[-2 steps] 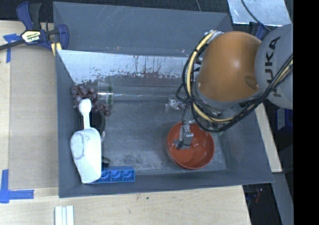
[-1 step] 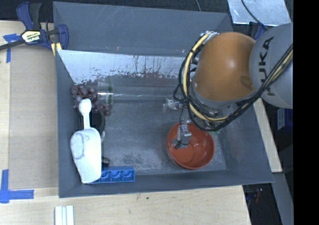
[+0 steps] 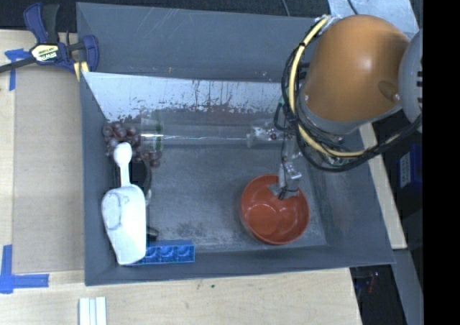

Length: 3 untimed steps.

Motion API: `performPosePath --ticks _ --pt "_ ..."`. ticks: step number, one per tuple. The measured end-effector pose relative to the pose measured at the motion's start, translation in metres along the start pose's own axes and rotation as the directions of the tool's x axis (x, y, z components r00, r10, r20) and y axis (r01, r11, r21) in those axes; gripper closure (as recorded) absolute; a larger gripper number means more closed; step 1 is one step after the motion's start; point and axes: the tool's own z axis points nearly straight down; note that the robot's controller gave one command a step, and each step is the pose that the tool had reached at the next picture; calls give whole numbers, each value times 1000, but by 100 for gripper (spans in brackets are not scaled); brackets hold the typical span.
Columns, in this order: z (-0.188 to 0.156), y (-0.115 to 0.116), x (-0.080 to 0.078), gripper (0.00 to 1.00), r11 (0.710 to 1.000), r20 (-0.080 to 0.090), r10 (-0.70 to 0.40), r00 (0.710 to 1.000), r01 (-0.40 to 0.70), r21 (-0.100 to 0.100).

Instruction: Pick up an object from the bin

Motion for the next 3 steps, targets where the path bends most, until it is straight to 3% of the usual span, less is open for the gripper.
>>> performPosePath --ticks 1,2,3 --pt "100 -22 8 0 1000 -11 -30 999 30 -8" --pt "71 -5 0 0 998 -1 -70 998 70 -2" --pt "177 -18 0 100 999 -10 -48 999 48 -6"
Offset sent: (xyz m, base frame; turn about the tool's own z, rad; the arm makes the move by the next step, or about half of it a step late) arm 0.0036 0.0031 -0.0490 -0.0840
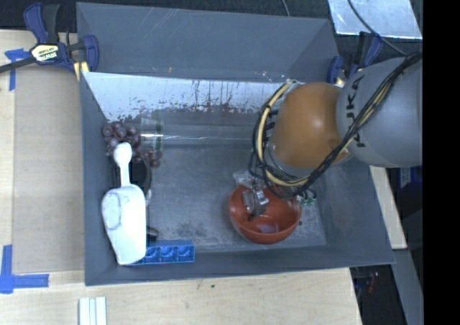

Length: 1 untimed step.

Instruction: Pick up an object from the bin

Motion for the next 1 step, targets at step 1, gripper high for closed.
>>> performPosePath --ticks 1 --pt "0 0 0 100 1000 0 0 1000 0 0"
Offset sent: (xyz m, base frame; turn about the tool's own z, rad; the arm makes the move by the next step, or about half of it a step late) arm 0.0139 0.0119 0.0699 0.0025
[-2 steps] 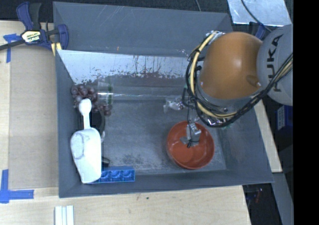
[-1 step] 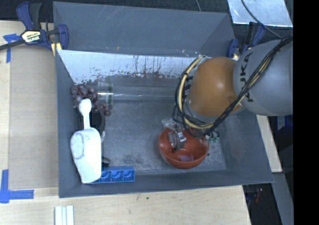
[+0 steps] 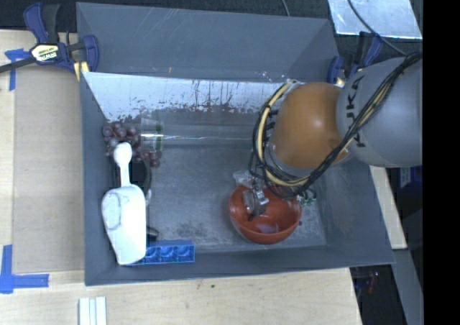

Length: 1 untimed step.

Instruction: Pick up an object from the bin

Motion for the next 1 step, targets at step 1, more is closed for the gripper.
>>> performPosePath --ticks 1 --pt "-26 3 -4 100 1000 -12 1 1000 -1 -3"
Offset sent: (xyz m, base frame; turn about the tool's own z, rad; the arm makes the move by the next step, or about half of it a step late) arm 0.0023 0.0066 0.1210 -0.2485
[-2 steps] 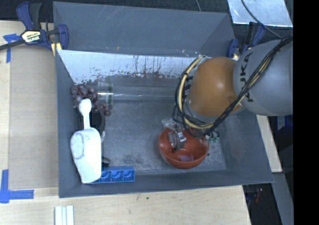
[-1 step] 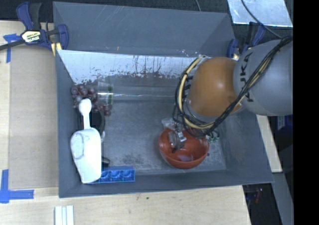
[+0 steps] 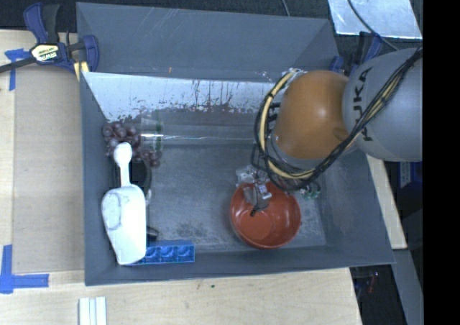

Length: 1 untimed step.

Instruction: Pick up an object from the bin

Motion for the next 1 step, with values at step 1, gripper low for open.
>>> performPosePath --ticks 1 --pt "-36 2 -2 100 998 5 -60 998 60 1"
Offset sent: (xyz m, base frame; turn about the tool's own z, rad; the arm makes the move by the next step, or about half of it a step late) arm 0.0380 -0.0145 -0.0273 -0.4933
